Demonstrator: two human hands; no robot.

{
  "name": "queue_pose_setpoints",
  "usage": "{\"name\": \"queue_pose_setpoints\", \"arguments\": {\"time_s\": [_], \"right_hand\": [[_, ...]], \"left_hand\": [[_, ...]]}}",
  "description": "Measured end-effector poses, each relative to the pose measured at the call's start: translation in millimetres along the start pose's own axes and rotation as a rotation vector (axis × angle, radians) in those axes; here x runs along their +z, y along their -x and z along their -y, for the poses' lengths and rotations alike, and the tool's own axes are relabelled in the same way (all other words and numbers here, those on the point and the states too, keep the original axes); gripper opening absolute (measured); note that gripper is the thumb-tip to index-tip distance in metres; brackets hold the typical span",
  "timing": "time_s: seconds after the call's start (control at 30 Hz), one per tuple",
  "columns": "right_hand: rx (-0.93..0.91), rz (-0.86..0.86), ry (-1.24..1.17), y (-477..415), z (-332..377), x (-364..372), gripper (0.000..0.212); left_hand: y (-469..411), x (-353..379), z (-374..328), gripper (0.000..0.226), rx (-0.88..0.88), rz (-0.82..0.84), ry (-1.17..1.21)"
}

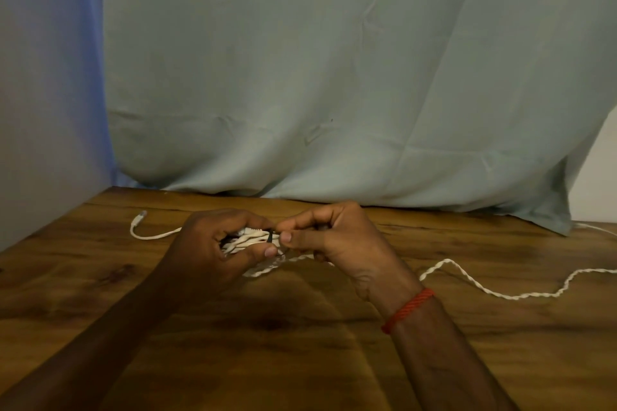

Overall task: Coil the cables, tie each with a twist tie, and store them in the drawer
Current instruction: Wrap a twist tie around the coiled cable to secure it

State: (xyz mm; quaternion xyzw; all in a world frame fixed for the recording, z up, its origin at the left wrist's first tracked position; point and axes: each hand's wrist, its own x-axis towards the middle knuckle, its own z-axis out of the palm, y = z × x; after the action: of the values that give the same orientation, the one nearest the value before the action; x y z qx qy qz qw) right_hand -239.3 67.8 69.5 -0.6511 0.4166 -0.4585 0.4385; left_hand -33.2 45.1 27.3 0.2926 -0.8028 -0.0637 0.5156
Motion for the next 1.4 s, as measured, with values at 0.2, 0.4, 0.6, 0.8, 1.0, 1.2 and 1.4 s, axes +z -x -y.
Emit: {"name": "queue_pose_setpoints", "arguments": {"time_s": [0.2, 0.4, 0.6, 0.8, 1.0, 1.2, 1.4], "right_hand": [[0.082, 0.038, 0.046, 0, 4, -4, 0.014], [0.035, 0.033, 0.053, 2, 3, -5, 0.016], [-0.009, 0.06, 0.105, 2, 3, -6, 0.024], [-0.135, 0.025, 0.308, 1, 2, 0, 0.035], [-0.346, -0.073, 0.549, 1, 0, 8, 0.036], [-0.568, -0.102, 0.703, 0, -5, 11, 0.031], [-0.633, -0.078, 0.71, -3, -10, 10, 0.022]], "left_hand": [[0, 1, -2, 0.029, 0.049, 0.057, -0.034], [-1, 1, -5, 0.022, 0.06, 0.097, 0.016], [0, 1, -8, 0.029, 0.071, 0.087, -0.005], [1, 2, -4, 0.032, 0.093, 0.11, -0.067], [0, 0, -4, 0.023, 0.088, 0.073, -0.097], [1, -1, -5, 0.028, 0.084, 0.054, -0.094], [-1, -1, -6, 0.03, 0.068, 0.042, -0.084]]}}
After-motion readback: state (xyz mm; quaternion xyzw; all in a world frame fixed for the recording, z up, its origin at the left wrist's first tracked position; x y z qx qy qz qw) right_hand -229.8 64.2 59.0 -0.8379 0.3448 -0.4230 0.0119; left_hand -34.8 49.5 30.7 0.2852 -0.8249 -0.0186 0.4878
